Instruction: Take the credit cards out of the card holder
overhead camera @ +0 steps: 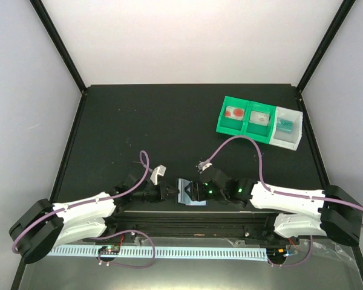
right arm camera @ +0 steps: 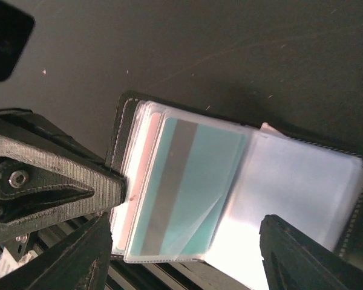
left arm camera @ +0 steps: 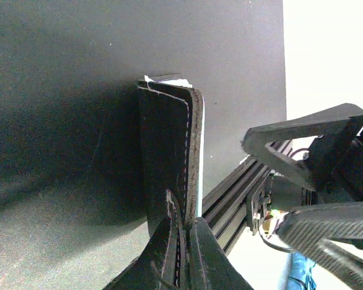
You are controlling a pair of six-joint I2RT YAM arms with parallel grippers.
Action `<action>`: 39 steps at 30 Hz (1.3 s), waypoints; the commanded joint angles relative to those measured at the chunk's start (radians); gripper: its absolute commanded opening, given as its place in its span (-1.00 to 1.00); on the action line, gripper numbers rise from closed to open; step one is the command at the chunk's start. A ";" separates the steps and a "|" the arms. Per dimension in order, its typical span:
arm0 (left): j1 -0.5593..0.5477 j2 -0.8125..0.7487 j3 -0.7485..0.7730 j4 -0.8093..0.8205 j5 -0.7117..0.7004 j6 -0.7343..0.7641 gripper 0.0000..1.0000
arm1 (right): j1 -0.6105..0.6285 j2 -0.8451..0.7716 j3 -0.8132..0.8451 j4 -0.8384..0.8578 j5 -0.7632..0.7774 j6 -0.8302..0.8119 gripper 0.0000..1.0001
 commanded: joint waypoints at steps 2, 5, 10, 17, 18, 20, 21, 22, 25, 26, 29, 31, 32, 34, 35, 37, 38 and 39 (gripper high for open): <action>-0.004 -0.016 0.012 0.020 0.002 -0.006 -0.97 | 0.021 0.076 0.001 0.100 -0.063 0.016 0.36; -0.005 -0.013 0.012 0.022 0.004 -0.006 -0.97 | 0.028 0.114 0.013 0.109 -0.080 0.015 0.36; -0.005 -0.015 0.013 0.025 0.005 -0.006 -0.97 | 0.038 0.163 0.036 0.097 -0.082 0.016 0.37; -0.007 -0.014 0.012 0.025 0.004 -0.006 -0.97 | 0.039 0.177 0.040 0.075 -0.061 0.020 0.35; -0.007 -0.015 0.012 0.027 0.005 -0.006 -0.97 | 0.038 0.180 0.043 0.065 -0.056 0.019 0.34; -0.007 -0.016 0.011 0.024 0.004 -0.006 -0.97 | 0.039 0.184 0.048 0.042 -0.046 0.016 0.34; -0.007 -0.016 0.012 0.023 0.005 -0.006 -0.97 | 0.039 0.185 0.049 0.033 -0.042 0.014 0.34; -0.007 -0.017 0.012 0.021 0.005 -0.006 -0.97 | 0.039 0.185 0.048 0.024 -0.037 0.012 0.34; -0.007 -0.019 0.013 0.017 0.004 -0.003 -0.97 | 0.039 0.179 0.043 -0.026 -0.008 0.012 0.34; -0.007 -0.018 0.014 0.014 0.004 -0.002 -0.97 | 0.039 0.173 0.039 -0.040 0.004 0.013 0.33; -0.007 -0.015 0.014 0.014 0.001 0.000 -0.97 | 0.039 0.140 0.023 -0.078 0.037 0.023 0.33; -0.007 -0.011 0.014 0.010 -0.002 0.003 -0.97 | 0.039 0.106 0.007 -0.097 0.060 0.031 0.32; -0.007 -0.009 0.014 0.009 -0.005 0.005 -0.97 | 0.038 0.093 -0.001 -0.106 0.070 0.034 0.32; -0.007 -0.003 0.018 0.000 -0.012 0.010 -0.97 | 0.039 0.073 -0.017 -0.120 0.089 0.041 0.30; -0.007 -0.002 0.018 -0.004 -0.016 0.014 -0.97 | 0.038 0.067 -0.026 -0.126 0.096 0.043 0.30; -0.007 0.002 0.018 -0.012 -0.031 0.019 -0.97 | 0.039 0.062 -0.043 -0.137 0.112 0.048 0.29; -0.007 0.006 0.019 -0.015 -0.036 0.022 -0.97 | 0.039 0.059 -0.051 -0.146 0.120 0.052 0.28; -0.007 0.010 0.020 -0.018 -0.039 0.025 -0.97 | 0.039 0.055 -0.057 -0.155 0.128 0.057 0.28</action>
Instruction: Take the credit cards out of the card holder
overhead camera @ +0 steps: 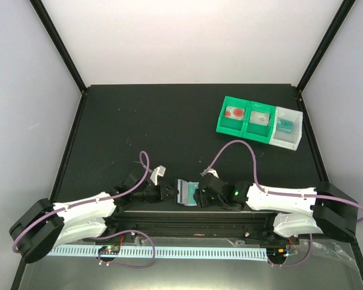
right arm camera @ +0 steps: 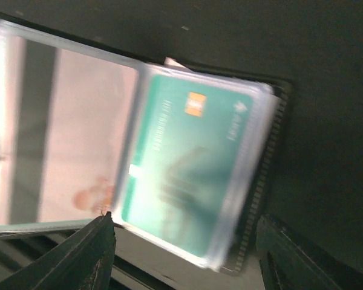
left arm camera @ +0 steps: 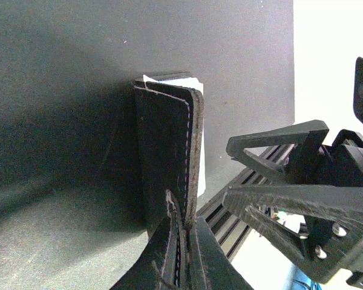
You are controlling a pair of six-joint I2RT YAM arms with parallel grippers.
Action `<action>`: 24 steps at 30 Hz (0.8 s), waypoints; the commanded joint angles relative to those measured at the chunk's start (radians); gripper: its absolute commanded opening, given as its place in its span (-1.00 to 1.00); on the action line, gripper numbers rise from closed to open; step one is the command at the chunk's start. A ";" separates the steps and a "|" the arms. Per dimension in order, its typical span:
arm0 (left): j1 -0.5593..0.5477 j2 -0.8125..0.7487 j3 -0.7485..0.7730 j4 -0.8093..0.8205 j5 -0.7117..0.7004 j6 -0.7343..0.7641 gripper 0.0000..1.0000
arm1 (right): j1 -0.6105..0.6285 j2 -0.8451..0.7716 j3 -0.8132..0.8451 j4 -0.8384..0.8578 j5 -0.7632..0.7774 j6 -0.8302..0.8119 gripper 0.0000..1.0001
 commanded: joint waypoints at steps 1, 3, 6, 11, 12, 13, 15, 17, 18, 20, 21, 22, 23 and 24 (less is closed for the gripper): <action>-0.006 0.013 0.022 -0.007 -0.031 0.029 -0.97 | 0.004 -0.025 -0.042 -0.069 0.080 0.031 0.28; -0.005 0.021 0.032 -0.028 -0.040 0.040 -0.97 | 0.004 -0.050 -0.058 -0.078 0.090 0.038 0.27; -0.005 0.018 0.051 -0.082 -0.070 0.058 -0.89 | 0.004 -0.098 -0.079 -0.076 0.105 0.039 0.22; -0.004 -0.031 0.082 -0.212 -0.149 0.081 -0.48 | 0.003 -0.152 -0.111 -0.035 0.132 0.031 -0.03; -0.004 -0.052 0.098 -0.250 -0.169 0.093 -0.43 | 0.002 -0.158 -0.118 -0.022 0.136 0.032 -0.09; -0.004 -0.073 0.113 -0.288 -0.187 0.103 -0.38 | 0.002 -0.162 -0.119 -0.017 0.138 0.030 -0.15; -0.004 -0.114 0.141 -0.344 -0.214 0.122 -0.31 | 0.002 -0.165 -0.115 -0.015 0.145 0.021 -0.24; -0.004 -0.145 0.153 -0.368 -0.221 0.133 -0.25 | 0.000 -0.165 -0.110 -0.009 0.152 0.013 -0.31; -0.004 -0.154 0.158 -0.372 -0.219 0.136 -0.23 | 0.001 -0.165 -0.107 -0.002 0.153 0.009 -0.34; -0.005 -0.160 0.162 -0.368 -0.207 0.137 -0.17 | -0.002 -0.159 -0.096 0.006 0.158 0.003 -0.39; -0.004 -0.158 0.165 -0.362 -0.199 0.139 -0.16 | -0.006 -0.153 -0.091 0.009 0.156 0.001 -0.43; -0.006 -0.152 0.167 -0.356 -0.191 0.139 -0.16 | -0.010 -0.146 -0.086 0.016 0.152 -0.003 -0.45; -0.005 -0.141 0.167 -0.345 -0.176 0.139 -0.15 | -0.013 -0.139 -0.082 0.025 0.148 -0.010 -0.47; -0.004 -0.131 0.169 -0.336 -0.167 0.139 -0.15 | -0.017 -0.131 -0.079 0.033 0.146 -0.014 -0.48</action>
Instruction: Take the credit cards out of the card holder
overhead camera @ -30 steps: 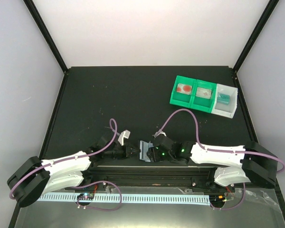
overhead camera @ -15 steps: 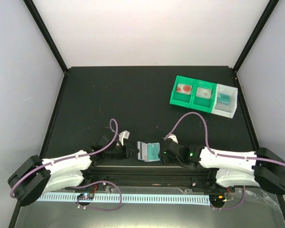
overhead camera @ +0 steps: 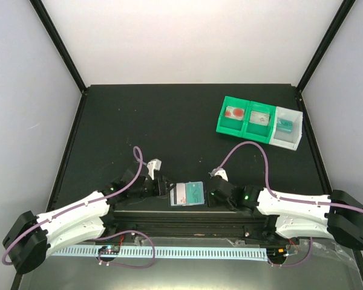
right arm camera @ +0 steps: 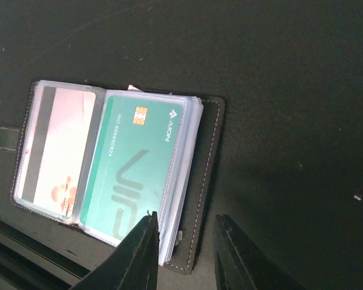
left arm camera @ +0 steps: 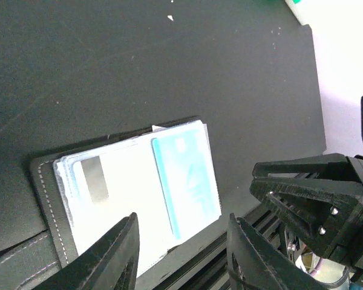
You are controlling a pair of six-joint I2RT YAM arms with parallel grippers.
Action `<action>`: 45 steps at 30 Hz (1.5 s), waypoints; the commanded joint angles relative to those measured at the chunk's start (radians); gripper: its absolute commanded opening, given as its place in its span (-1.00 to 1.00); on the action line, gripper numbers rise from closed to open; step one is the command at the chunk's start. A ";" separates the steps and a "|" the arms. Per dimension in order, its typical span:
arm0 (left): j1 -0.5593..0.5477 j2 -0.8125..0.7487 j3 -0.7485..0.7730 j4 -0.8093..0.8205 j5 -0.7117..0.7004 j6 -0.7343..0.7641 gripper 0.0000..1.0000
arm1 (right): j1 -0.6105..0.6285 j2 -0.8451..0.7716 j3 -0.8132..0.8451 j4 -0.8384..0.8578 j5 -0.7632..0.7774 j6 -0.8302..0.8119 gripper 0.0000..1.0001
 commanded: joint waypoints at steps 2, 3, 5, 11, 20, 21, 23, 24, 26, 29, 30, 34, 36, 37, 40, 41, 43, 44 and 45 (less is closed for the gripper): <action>-0.005 0.037 0.043 -0.005 0.030 0.024 -0.15 | -0.017 0.039 0.036 0.067 0.016 -0.031 -0.48; -0.004 0.044 0.044 0.005 0.035 0.026 -0.15 | -0.020 0.049 0.040 0.074 0.010 -0.035 -0.47; -0.007 0.058 0.037 0.032 0.047 0.021 -0.14 | -0.025 0.070 0.045 0.095 -0.005 -0.043 -0.47; -0.006 0.136 -0.012 0.193 0.120 -0.020 -0.14 | -0.042 0.116 0.030 0.177 -0.075 -0.059 -0.46; -0.010 0.287 -0.048 0.376 0.159 -0.048 -0.19 | -0.053 0.209 0.026 0.215 -0.108 -0.051 -0.50; -0.010 0.298 -0.048 0.390 0.162 -0.048 -0.20 | -0.054 0.213 0.025 0.213 -0.110 -0.052 -0.51; -0.012 0.318 -0.051 0.407 0.167 -0.048 -0.20 | -0.053 0.218 0.023 0.205 -0.107 -0.053 -0.52; -0.012 0.326 -0.052 0.414 0.166 -0.048 -0.20 | -0.053 0.219 0.021 0.200 -0.106 -0.052 -0.52; -0.013 0.340 -0.056 0.426 0.168 -0.051 -0.21 | -0.053 0.223 0.016 0.193 -0.107 -0.048 -0.53; -0.015 0.362 -0.062 0.445 0.167 -0.056 -0.22 | -0.053 0.229 0.005 0.197 -0.118 -0.044 -0.55; -0.016 0.369 -0.064 0.453 0.167 -0.059 -0.23 | -0.052 0.231 -0.003 0.202 -0.127 -0.042 -0.56; -0.020 0.399 -0.068 0.481 0.168 -0.074 -0.27 | -0.054 0.243 -0.020 0.216 -0.154 -0.031 -0.62; -0.022 0.403 -0.068 0.490 0.170 -0.079 -0.27 | -0.053 0.249 -0.027 0.224 -0.169 -0.028 -0.65; -0.024 0.417 -0.068 0.494 0.168 -0.082 -0.28 | -0.053 0.252 -0.030 0.228 -0.176 -0.024 -0.67; -0.030 0.453 -0.068 0.512 0.166 -0.091 -0.28 | -0.053 0.257 -0.037 0.233 -0.188 -0.017 -0.72; -0.031 0.463 -0.066 0.517 0.167 -0.091 -0.29 | -0.053 0.257 -0.038 0.233 -0.189 -0.016 -0.73; -0.036 0.483 -0.063 0.529 0.166 -0.094 -0.31 | -0.053 0.259 -0.038 0.236 -0.191 -0.013 -0.75; -0.037 0.494 -0.064 0.539 0.166 -0.097 -0.32 | -0.053 0.260 -0.039 0.238 -0.194 -0.012 -0.75; -0.040 0.504 -0.064 0.547 0.164 -0.100 -0.34 | -0.053 0.260 -0.039 0.240 -0.196 -0.010 -0.75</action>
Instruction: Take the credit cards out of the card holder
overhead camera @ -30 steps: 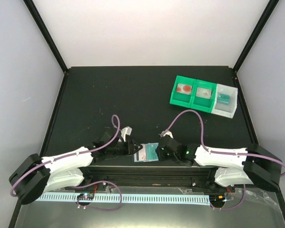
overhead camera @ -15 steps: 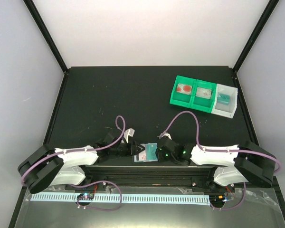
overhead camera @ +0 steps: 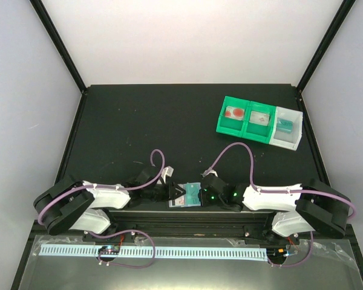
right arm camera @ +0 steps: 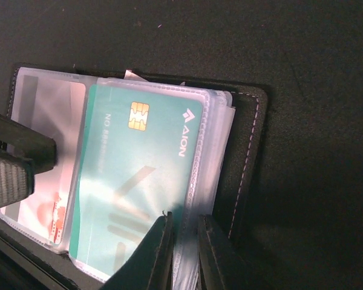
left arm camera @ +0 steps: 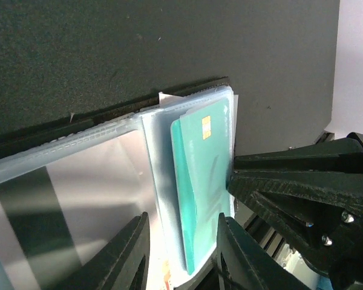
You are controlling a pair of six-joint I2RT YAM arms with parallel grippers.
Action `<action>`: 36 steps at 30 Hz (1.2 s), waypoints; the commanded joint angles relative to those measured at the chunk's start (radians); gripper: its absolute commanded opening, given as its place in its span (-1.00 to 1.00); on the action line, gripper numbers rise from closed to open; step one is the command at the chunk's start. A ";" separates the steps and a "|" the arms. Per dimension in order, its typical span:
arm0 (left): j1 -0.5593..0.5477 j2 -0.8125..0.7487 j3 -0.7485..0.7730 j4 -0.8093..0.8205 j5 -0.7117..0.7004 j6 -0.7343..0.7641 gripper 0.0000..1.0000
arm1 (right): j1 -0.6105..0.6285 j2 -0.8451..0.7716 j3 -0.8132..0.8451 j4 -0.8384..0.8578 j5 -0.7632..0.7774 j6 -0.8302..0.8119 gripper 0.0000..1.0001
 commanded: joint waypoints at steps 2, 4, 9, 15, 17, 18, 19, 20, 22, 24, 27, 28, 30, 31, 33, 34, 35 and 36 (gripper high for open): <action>-0.015 0.056 0.004 0.089 0.007 -0.020 -0.36 | 0.000 0.023 -0.027 -0.006 -0.042 0.019 -0.76; -0.017 0.075 0.002 0.109 0.011 -0.028 -0.37 | 0.000 0.023 -0.027 -0.007 -0.045 0.019 -0.76; -0.018 0.084 0.001 0.118 0.006 -0.029 -0.39 | -0.001 -0.028 0.003 -0.061 -0.031 0.005 -0.69; -0.018 0.075 0.008 0.086 -0.011 -0.014 -0.40 | -0.001 -0.063 0.063 -0.112 0.038 -0.042 -0.64; -0.018 0.076 0.008 0.089 -0.010 -0.015 -0.40 | -0.002 -0.045 0.087 -0.118 0.043 -0.056 -0.69; -0.019 0.078 0.007 0.090 -0.009 -0.015 -0.41 | -0.001 -0.037 0.095 -0.116 0.038 -0.061 -0.71; -0.018 0.079 0.007 0.091 -0.009 -0.015 -0.41 | -0.002 -0.030 0.101 -0.106 0.033 -0.064 -0.73; -0.019 0.080 0.006 0.092 -0.008 -0.017 -0.41 | -0.001 -0.022 0.105 -0.099 0.030 -0.065 -0.76; -0.018 0.079 0.004 0.094 -0.008 -0.017 -0.41 | -0.002 -0.005 0.111 -0.095 0.030 -0.064 -0.84; -0.018 0.080 0.003 0.094 -0.010 -0.017 -0.41 | -0.002 0.013 0.117 -0.100 0.032 -0.062 -0.89; -0.018 0.081 0.002 0.094 -0.008 -0.018 -0.41 | -0.001 0.034 0.118 -0.111 0.038 -0.055 -0.94; -0.018 0.081 0.002 0.094 -0.009 -0.018 -0.41 | -0.002 0.038 0.117 -0.113 0.040 -0.051 -0.94; -0.018 0.082 0.001 0.095 -0.010 -0.019 -0.41 | -0.002 0.042 0.110 -0.117 0.042 -0.045 -0.94; -0.019 0.084 0.001 0.096 -0.010 -0.019 -0.41 | -0.002 0.044 0.106 -0.118 0.043 -0.041 -0.94; -0.018 0.085 0.001 0.098 -0.010 -0.020 -0.41 | -0.002 0.046 0.095 -0.117 0.043 -0.036 -0.94; -0.019 0.088 0.001 0.098 -0.010 -0.019 -0.41 | -0.003 0.048 0.090 -0.114 0.043 -0.032 -0.93; -0.019 0.090 0.001 0.099 -0.010 -0.019 -0.41 | -0.003 0.050 0.083 -0.111 0.041 -0.028 -0.93; -0.018 0.092 0.001 0.100 -0.007 -0.020 -0.41 | -0.002 0.053 0.076 -0.106 0.037 -0.023 -0.93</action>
